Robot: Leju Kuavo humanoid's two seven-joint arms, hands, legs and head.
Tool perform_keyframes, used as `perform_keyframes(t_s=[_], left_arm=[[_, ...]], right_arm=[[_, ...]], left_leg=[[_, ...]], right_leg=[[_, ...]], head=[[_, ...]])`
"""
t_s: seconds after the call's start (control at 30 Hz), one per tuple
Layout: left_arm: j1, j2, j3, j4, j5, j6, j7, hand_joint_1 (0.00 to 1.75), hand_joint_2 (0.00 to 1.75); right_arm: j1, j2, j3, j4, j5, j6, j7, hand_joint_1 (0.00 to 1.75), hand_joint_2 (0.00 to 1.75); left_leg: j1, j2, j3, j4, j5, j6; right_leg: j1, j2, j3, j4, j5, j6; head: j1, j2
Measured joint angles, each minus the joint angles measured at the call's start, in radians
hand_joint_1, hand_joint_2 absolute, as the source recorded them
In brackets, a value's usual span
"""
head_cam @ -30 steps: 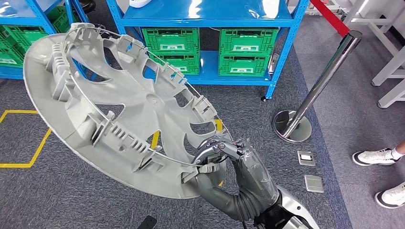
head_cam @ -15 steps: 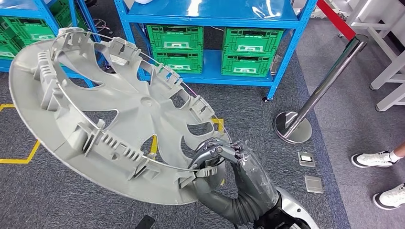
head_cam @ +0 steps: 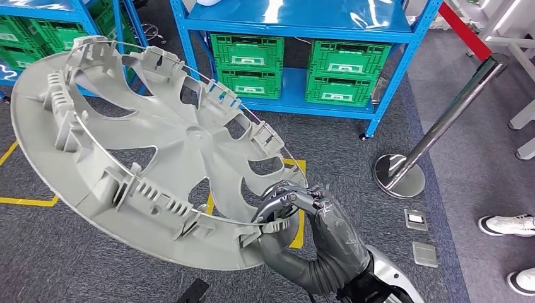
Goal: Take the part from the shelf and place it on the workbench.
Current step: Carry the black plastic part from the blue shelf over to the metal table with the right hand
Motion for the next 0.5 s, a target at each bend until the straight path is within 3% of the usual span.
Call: perform_keyframes(t_s=[0.03,0.1,0.17,0.2,0.27,0.3,0.37,0.4,0.43,0.5], left_arm=[[-0.006,0.0,0.0,0.0,0.001,0.0,0.001,0.0,1.75],[-0.014,0.0,0.0,-0.001,0.002,-0.001,0.002,0.0,1.75],[-0.016,0.0,-0.001,-0.001,0.002,-0.001,0.002,0.0,1.75],[-0.016,0.0,-0.001,-0.002,0.002,-0.001,0.002,0.0,1.75],[-0.017,0.001,-0.002,-0.002,0.003,0.0,0.0,0.0,1.75],[-0.018,0.0,-0.002,-0.003,0.003,0.001,-0.002,0.0,1.75],[-0.02,0.0,-0.002,-0.003,0.005,0.001,-0.005,0.0,1.75],[-0.02,0.0,-0.002,-0.003,0.006,0.002,-0.007,0.0,1.75],[-0.02,0.001,-0.002,-0.003,0.006,0.002,-0.008,0.0,1.75],[-0.02,0.002,-0.002,-0.003,0.007,0.002,-0.01,0.0,1.75]], right_arm=[[-0.004,-0.001,-0.004,0.003,-0.005,0.004,-0.003,1.75,1.75],[-0.008,-0.003,-0.01,0.009,-0.011,0.008,-0.007,1.75,1.75],[-0.009,-0.005,-0.014,0.014,-0.014,0.011,-0.008,1.75,1.75],[-0.011,-0.005,-0.016,0.017,-0.014,0.011,-0.008,1.75,1.75],[-0.013,-0.005,-0.02,0.021,-0.014,0.012,-0.008,1.75,1.75],[-0.013,-0.005,-0.021,0.023,-0.014,0.012,-0.008,1.75,1.75],[-0.013,-0.006,-0.021,0.027,-0.014,0.014,-0.008,1.75,1.75],[-0.013,-0.006,-0.021,0.029,-0.014,0.015,-0.008,1.75,1.75],[-0.013,-0.006,-0.021,0.03,-0.014,0.016,-0.008,1.75,1.75],[-0.014,-0.006,-0.021,0.032,-0.014,0.019,-0.008,1.75,1.75]], left_leg=[[0.002,-0.01,-0.002,0.002,-0.001,-0.007],[0.008,-0.026,-0.012,0.003,0.0,-0.022],[0.013,-0.039,-0.018,0.006,0.002,-0.037],[0.011,-0.029,-0.025,0.019,-0.003,-0.044],[0.007,0.012,-0.058,0.09,-0.036,-0.053],[0.006,0.034,-0.09,0.151,-0.063,-0.057],[0.007,0.047,-0.15,0.264,-0.104,-0.061],[0.007,0.048,-0.167,0.289,-0.101,-0.062],[0.007,0.05,-0.162,0.269,-0.076,-0.061],[0.003,0.076,-0.108,0.145,0.0,-0.053]], right_leg=[[-0.002,0.021,0.027,-0.059,0.021,-0.004],[-0.001,0.047,0.046,-0.104,0.021,-0.009],[0.001,0.029,0.048,-0.111,0.018,-0.016],[0.0,0.019,0.052,-0.115,0.017,-0.022],[-0.002,-0.006,0.065,-0.124,0.014,-0.034],[-0.001,-0.019,0.071,-0.124,0.01,-0.039],[0.003,-0.044,0.079,-0.124,0.003,-0.045],[0.005,-0.057,0.083,-0.123,-0.002,-0.046],[0.007,-0.067,0.087,-0.122,-0.006,-0.046],[0.009,-0.088,0.099,-0.12,-0.016,-0.042]], head=[[0.0,0.0],[0.003,0.0],[0.005,0.0],[0.003,0.0],[-0.005,0.0],[-0.01,0.0],[-0.015,0.0],[-0.016,0.0],[-0.018,0.0],[-0.021,0.0]])
